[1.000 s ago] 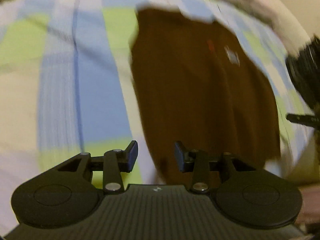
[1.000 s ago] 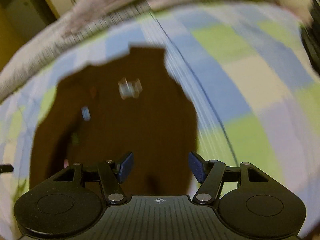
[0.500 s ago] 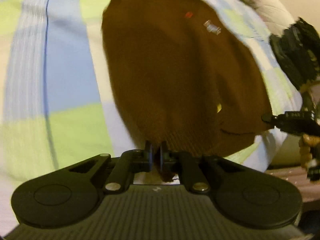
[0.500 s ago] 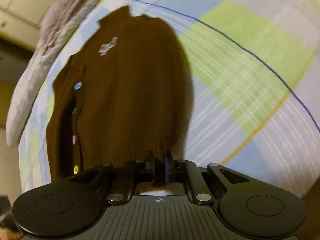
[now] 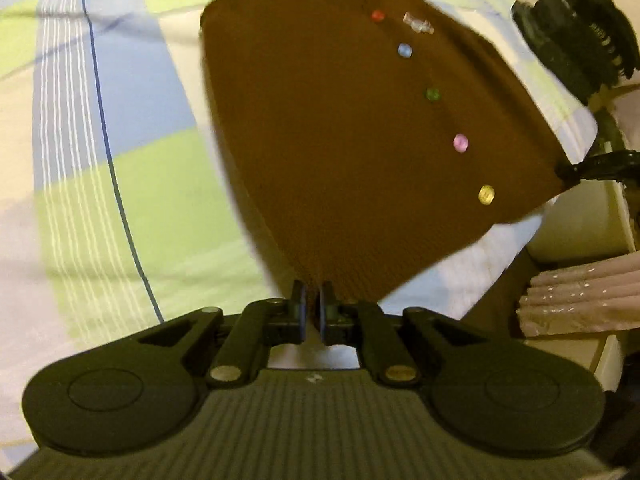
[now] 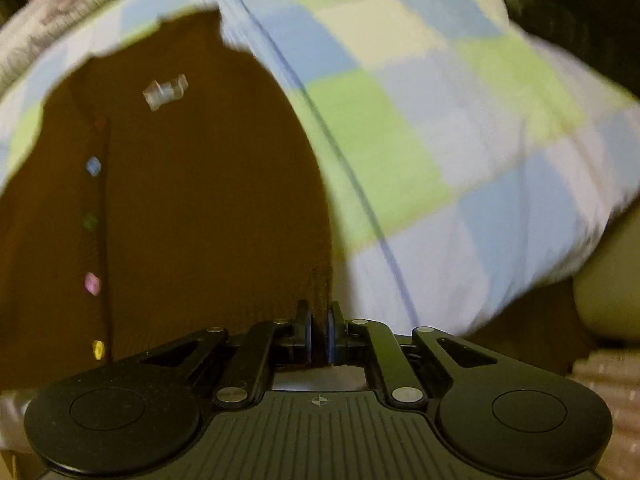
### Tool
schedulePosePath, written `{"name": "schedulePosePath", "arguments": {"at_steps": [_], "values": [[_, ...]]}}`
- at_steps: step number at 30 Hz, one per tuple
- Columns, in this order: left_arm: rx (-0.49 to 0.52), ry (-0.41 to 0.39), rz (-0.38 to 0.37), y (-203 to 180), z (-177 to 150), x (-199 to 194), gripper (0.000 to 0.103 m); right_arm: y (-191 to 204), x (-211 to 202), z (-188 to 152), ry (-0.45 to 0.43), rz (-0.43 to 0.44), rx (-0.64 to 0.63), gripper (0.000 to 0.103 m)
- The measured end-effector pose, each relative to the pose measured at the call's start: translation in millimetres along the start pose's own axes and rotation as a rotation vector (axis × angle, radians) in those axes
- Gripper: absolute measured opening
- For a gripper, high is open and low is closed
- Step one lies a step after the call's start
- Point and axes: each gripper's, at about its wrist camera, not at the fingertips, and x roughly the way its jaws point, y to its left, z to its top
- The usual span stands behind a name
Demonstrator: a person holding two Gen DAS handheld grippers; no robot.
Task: Fold clothes
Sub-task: 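Lower the vest flat onto the bed and open both grippers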
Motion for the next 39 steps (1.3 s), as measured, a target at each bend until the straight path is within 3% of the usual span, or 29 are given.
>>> {"name": "schedulePosePath", "arguments": {"at_steps": [5,10,14,20,28,30,32,37,39], "values": [[-0.025,0.044,0.015,13.7,-8.7,-5.2,0.000,3.2,6.0,-3.5,0.019,-0.016,-0.013,0.006],[-0.080,0.007,0.025,30.9,-5.1,-18.1,0.000,3.6,8.7,11.2,0.054,-0.062,-0.019,0.006],[-0.093,-0.032,0.044,34.6,20.2,-19.9,0.003,4.7,1.7,23.6,0.057,-0.129,-0.006,0.006],[-0.049,-0.080,0.025,32.1,74.1,-10.0,0.007,20.5,-10.1,62.5,-0.048,-0.046,-0.049,0.006],[0.014,-0.096,0.005,18.1,141.8,34.1,0.016,53.0,30.7,132.6,-0.083,0.176,-0.111,0.006],[0.026,-0.083,0.012,18.8,154.1,48.9,0.016,58.8,52.3,151.3,-0.049,0.217,-0.120,0.006],[0.034,-0.071,0.037,22.8,164.7,61.4,0.016,56.8,75.4,169.6,-0.012,0.218,-0.123,0.006],[-0.019,-0.087,0.130,53.5,184.6,59.4,0.015,25.3,86.7,208.7,-0.141,0.137,-0.024,0.006],[-0.039,-0.096,0.156,60.1,188.4,52.2,0.015,22.3,77.5,209.8,-0.176,0.118,-0.029,0.006]]}}
